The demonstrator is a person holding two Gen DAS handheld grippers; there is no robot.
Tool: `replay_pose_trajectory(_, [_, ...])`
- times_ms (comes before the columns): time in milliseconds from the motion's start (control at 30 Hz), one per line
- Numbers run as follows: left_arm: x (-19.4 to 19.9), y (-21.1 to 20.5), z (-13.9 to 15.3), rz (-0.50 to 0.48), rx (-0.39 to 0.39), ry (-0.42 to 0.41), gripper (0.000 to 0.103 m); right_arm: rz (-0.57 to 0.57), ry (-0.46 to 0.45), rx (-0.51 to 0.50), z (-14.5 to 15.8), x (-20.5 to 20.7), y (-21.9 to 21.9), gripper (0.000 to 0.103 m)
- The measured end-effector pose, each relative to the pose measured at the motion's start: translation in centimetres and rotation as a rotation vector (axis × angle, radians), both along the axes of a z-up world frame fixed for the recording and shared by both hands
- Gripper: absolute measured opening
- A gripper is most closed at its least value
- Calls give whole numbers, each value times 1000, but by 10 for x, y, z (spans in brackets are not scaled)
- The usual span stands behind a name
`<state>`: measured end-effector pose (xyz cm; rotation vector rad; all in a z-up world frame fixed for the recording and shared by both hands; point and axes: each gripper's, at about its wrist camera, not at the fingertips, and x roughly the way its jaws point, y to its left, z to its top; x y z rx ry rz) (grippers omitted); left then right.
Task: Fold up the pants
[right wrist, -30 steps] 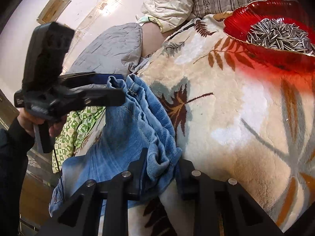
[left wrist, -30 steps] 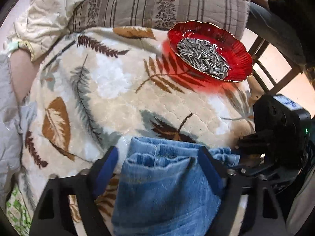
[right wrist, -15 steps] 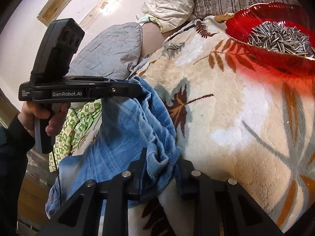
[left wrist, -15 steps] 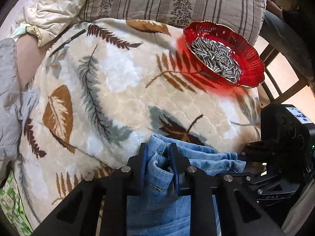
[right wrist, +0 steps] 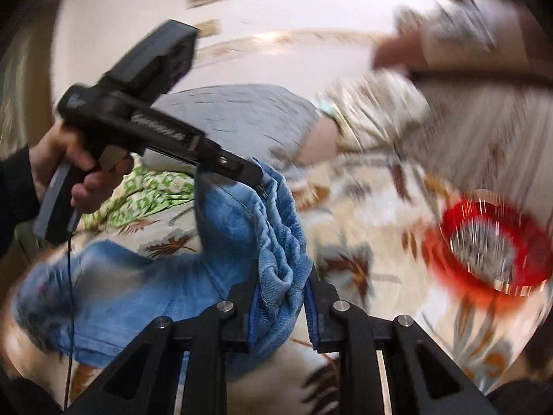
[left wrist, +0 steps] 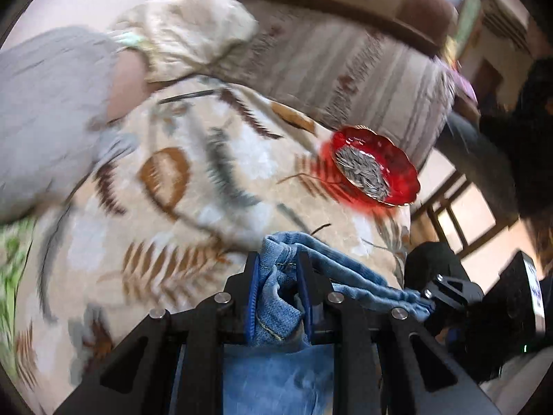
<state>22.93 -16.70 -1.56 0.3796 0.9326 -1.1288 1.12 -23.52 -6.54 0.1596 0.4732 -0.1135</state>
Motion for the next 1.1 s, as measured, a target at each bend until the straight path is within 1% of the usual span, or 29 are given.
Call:
replay_pose_trajectory(67, [4,31,-5,73,-22,18,22,54,-22,-79,6,3,32,23])
replay_pose_trajectory(167, [8,65,-21,154,-38,47,22,150,-17,-122,1,10,69,23])
replay_pose_trajectory(233, [12,87,-38,208,-30,69,21,223,18,-133,-9,19,92,23])
replay_pose_trajectory(333, [21,119,-72,289,9,120,20,309,97,-109,-29,34,115,23])
replay_pose_trajectory(400, [28,138,-100,350,55,164,19,364,181,-56,-47,47,123,23])
replay_pose_trajectory(433, [27,145,-108,365,76,171,15,376,220,-34,-55,52,125,23])
replay_pose_trajectory(467, [29,152,-122,400,125,171,1,390,273,-3,-67,58,125,24])
replay_pose_trajectory(500, [32,157,-130,423,127,187,1,393,288,6,-72,60,125,26])
replay_pose_trajectory(533, [33,162,-130,435,93,203,1,396,276,-2,-74,60,125,28])
replay_pose_trajectory(567, [33,163,-130,442,81,205,1,406,272,-20,-74,58,127,28])
replay_pose_trajectory(600, [32,162,-128,442,81,192,1,412,275,-27,-74,59,128,32])
replay_pose_trajectory(667, [26,159,-121,432,85,147,1,444,287,-18,-71,57,128,48])
replay_pose_trajectory(700, [23,160,-115,434,72,143,1,462,289,-11,-67,58,129,71])
replay_pose_trajectory(733, [21,162,-108,441,59,138,9,473,284,-12,-63,55,130,83])
replay_pose_trajectory(767, [19,165,-100,457,43,125,27,476,254,-18,-54,47,127,86])
replay_pose_trajectory(800, [15,170,-91,479,33,105,42,484,229,-20,-47,41,123,87])
replay_pose_trajectory(833, [12,174,-84,497,26,92,72,496,208,-27,-38,34,118,88])
replay_pose_trajectory(867, [7,180,-75,521,3,82,86,503,196,-30,-31,26,116,88])
replay_pose_trajectory(933, [-3,192,-60,544,-61,97,87,522,170,-14,-16,18,103,91])
replay_pose_trajectory(1000, [-18,200,-49,575,-97,98,91,538,135,15,-1,13,81,96])
replay_pose_trajectory(1033, [-26,202,-46,584,-110,102,94,550,127,27,5,13,72,97])
replay_pose_trajectory(1100, [-42,202,-45,592,-145,129,96,608,130,59,16,22,48,97])
